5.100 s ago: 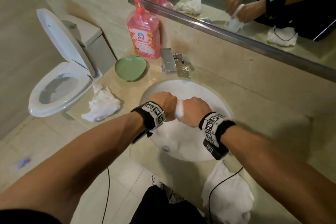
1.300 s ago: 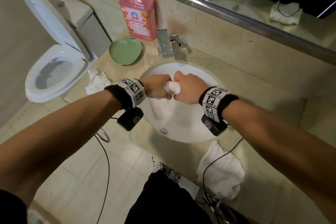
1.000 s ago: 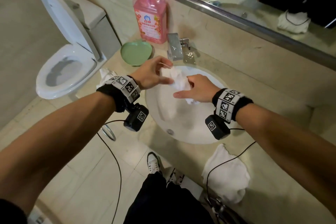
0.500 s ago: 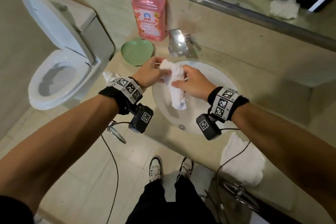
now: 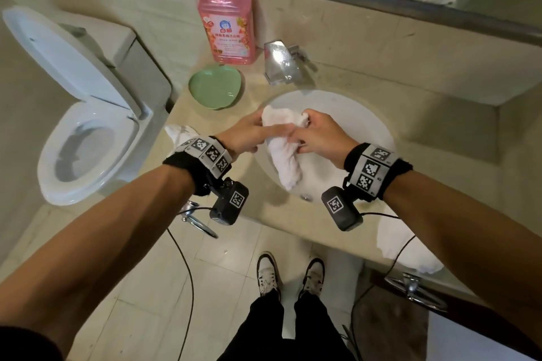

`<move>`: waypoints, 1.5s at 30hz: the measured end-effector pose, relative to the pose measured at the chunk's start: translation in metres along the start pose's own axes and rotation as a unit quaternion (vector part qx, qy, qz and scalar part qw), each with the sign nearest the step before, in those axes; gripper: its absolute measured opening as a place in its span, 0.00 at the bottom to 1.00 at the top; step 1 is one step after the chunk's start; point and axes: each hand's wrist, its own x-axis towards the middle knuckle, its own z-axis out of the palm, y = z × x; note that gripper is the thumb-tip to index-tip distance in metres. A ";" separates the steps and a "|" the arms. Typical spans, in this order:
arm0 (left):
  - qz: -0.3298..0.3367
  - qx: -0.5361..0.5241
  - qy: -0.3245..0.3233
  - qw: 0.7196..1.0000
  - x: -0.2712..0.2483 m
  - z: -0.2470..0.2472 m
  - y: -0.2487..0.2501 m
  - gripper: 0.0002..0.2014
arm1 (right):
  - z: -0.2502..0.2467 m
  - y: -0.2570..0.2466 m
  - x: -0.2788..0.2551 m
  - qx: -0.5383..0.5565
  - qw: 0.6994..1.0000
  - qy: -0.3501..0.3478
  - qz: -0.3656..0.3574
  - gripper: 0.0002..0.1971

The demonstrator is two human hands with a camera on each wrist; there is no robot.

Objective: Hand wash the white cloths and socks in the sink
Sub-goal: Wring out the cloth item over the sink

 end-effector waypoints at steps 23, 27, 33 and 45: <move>-0.024 0.004 0.021 0.999 0.013 0.003 0.000 0.13 | -0.037 0.019 0.005 -0.018 0.999 0.025 -0.016 0.18; -0.005 0.062 0.149 0.987 0.017 0.013 -0.002 0.09 | -0.036 0.020 0.003 -0.052 0.996 0.066 -0.028 0.15; -0.014 -0.134 0.012 0.991 0.024 0.031 0.005 0.13 | -0.064 0.015 -0.011 -0.013 0.996 0.085 0.039 0.16; -0.031 0.026 -0.227 0.973 0.041 0.167 0.000 0.18 | -0.165 0.123 -0.149 0.058 0.976 0.120 0.173 0.24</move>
